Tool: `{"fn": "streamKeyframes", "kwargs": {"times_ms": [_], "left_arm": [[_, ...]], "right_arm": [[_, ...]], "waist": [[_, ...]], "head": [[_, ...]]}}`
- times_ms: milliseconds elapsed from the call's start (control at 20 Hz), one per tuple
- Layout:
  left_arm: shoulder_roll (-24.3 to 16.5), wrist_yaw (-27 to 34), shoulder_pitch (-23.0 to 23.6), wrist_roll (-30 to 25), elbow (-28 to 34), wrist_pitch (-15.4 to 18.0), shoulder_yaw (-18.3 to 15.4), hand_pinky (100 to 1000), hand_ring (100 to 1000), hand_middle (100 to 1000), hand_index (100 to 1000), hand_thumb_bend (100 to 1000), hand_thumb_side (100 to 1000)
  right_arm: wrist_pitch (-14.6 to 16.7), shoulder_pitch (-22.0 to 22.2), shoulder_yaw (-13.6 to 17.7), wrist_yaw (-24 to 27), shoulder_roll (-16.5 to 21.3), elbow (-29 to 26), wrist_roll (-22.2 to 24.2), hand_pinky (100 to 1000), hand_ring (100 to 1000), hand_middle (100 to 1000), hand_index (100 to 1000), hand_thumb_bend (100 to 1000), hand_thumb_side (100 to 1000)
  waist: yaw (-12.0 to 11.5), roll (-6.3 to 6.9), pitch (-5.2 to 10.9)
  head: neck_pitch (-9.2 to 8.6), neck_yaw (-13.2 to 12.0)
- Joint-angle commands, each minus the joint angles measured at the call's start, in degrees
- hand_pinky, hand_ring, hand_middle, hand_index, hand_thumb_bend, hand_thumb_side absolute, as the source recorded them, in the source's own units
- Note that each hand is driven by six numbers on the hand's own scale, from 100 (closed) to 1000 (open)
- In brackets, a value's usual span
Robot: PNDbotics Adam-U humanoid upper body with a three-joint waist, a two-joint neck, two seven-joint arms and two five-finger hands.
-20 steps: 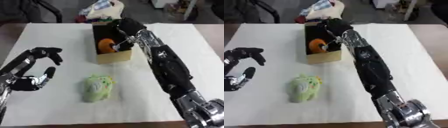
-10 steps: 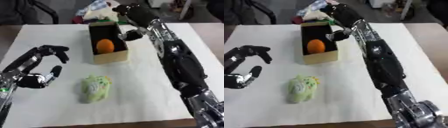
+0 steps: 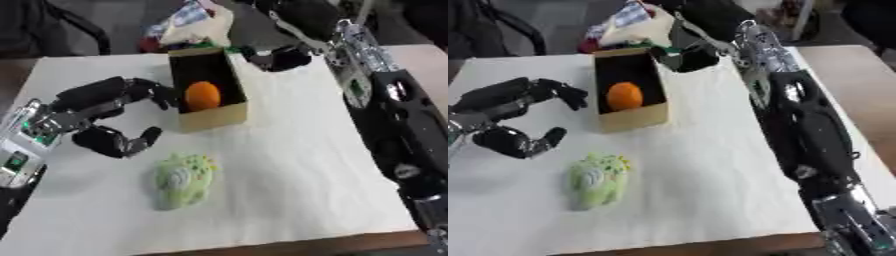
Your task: Pick up objects on the table and place them in the box.
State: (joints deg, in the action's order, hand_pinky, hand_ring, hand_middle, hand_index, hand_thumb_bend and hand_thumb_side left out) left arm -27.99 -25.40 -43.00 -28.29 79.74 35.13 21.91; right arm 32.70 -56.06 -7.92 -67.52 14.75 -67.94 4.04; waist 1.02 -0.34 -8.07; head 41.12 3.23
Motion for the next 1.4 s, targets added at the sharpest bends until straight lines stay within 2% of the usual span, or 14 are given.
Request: {"fn": "streamKeyframes", "kwargs": {"times_ms": [50,200,550,600,650,800,850,900,950,1200,1400], "left_arm": [[0.5,-5.7,-3.0,-7.8,-3.7,13.5,1.6,777,750,768,979,100,405],[1.5,-11.3,-5.5,-6.1,-6.4,16.4,3.9,790,770,780,982,107,320],[2.2,-17.0,-6.5,-1.5,-7.8,16.8,6.1,791,771,780,982,113,315],[2.2,-17.6,-7.0,-1.6,-7.3,16.8,6.7,811,797,793,993,309,442],[2.1,-18.3,-7.9,-2.0,-6.4,16.8,7.7,811,797,793,993,309,442],[1.0,-20.3,-10.1,-1.5,-3.1,16.8,10.6,833,820,810,1000,500,653],[0.5,-21.0,-10.5,-0.9,-2.0,16.8,11.2,833,820,810,1000,518,659],[0.0,-21.7,-10.9,-0.2,-0.9,16.8,11.6,841,828,814,1000,618,715],[-0.6,-22.4,-11.2,0.5,0.2,16.8,11.9,844,831,814,1000,675,733],[-3.0,-26.4,-11.4,2.5,3.3,16.8,12.7,858,847,826,1000,803,806],[-4.5,-29.9,-10.3,3.5,3.0,16.8,13.1,857,845,824,1000,808,821]], "right_arm": [[0.3,-0.9,-0.3,1.9,1.2,-1.8,1.2,840,785,857,986,179,549],[0.5,-0.7,-0.5,2.7,1.1,-1.7,1.8,839,784,856,987,169,556],[0.5,-0.7,-0.6,3.3,1.1,-1.8,2.3,838,784,856,987,168,556],[0.6,-0.6,-0.8,3.3,0.8,-1.7,2.4,837,782,856,989,137,574],[0.7,-0.5,-0.8,3.4,0.6,-1.5,2.5,837,782,856,989,137,574],[0.6,-0.2,-0.8,3.5,0.7,-1.3,2.7,836,781,856,990,125,581],[0.6,-0.2,-0.8,3.5,0.7,-1.3,2.8,836,781,856,990,119,586],[0.5,-0.1,-0.8,3.5,0.7,-1.2,2.8,836,781,855,990,113,589],[0.5,0.0,-0.8,3.5,0.8,-1.1,2.9,836,781,855,990,110,591],[0.5,0.3,-0.8,3.4,0.8,-0.9,3.0,834,779,854,990,100,604],[0.4,0.5,-0.7,3.5,0.8,-0.8,3.0,833,778,854,990,100,604]], "waist": [[0.3,0.16,1.07],[0.6,0.23,1.03],[0.8,0.28,1.0],[1.2,0.49,1.12],[1.4,0.59,1.13],[1.2,0.88,1.22],[1.2,0.97,1.25],[1.1,1.08,1.34],[1.1,1.18,1.41],[1.0,1.63,1.58],[0.9,1.85,1.62]], "head": [[0.22,-0.1],[0.19,-0.2],[0.17,-0.3],[0.37,-0.6],[0.43,-0.6],[0.53,-0.4],[0.58,-0.4],[0.7,-0.4],[0.79,-0.4],[0.95,-0.2],[1.06,-0.2]]}}
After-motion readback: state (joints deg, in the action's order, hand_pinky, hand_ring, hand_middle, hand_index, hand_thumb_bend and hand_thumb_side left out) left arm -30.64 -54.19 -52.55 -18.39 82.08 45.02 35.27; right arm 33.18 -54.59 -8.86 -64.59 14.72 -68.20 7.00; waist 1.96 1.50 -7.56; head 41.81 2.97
